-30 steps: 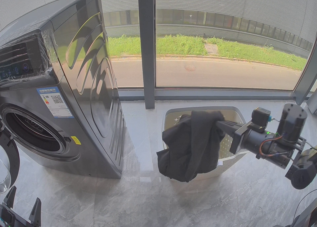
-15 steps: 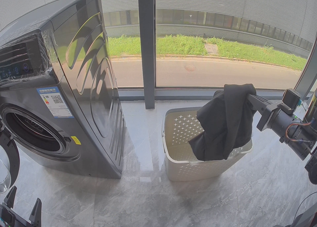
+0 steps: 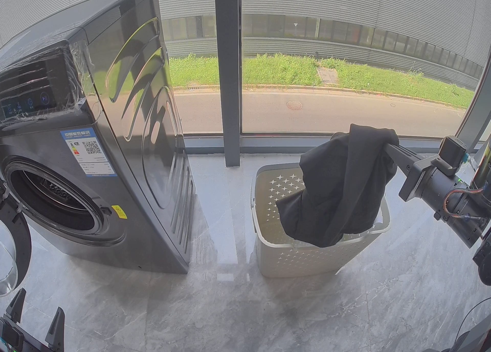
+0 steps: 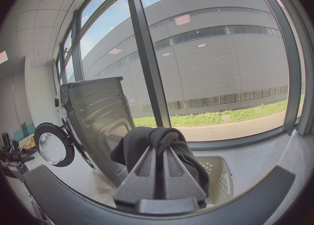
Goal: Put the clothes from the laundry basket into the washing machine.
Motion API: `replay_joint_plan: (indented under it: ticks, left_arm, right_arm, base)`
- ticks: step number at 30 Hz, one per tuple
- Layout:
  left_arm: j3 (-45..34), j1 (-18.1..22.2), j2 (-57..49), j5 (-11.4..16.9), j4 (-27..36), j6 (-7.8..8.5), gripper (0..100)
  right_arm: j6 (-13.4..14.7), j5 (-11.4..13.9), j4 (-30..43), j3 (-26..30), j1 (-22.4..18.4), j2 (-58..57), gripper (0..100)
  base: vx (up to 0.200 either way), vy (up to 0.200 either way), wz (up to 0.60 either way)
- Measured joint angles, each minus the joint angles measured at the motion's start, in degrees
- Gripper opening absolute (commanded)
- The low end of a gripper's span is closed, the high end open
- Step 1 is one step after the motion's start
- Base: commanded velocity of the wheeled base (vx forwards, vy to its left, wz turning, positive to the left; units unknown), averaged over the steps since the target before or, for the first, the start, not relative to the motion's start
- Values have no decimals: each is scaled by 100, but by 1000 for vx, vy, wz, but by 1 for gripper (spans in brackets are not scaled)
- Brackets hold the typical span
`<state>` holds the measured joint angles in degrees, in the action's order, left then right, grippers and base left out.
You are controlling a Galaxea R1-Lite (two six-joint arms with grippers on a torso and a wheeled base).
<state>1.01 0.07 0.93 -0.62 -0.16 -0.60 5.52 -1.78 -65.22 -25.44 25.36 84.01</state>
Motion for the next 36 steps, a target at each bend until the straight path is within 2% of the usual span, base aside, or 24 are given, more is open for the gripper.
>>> replay_joint_plan:
  ticks: [6, 14, 36]
  left_arm:
    - [0, 0, 0, -6, -6, 49, 100]
    - [0, 0, 0, -6, -6, -5, 100]
    - [0, 0, 0, 2, 0, -6, 100]
  right_arm:
    - [-6, 15, 0, 9, 35, -22, 0]
    - [-6, 44, 0, 22, 66, -46, 0]
    - [-6, 63, -15, 37, 71, -62, 0]
  base:
    - [-67, 0, 0]
    - [0, 0, 0]
    - [0, 200, 0]
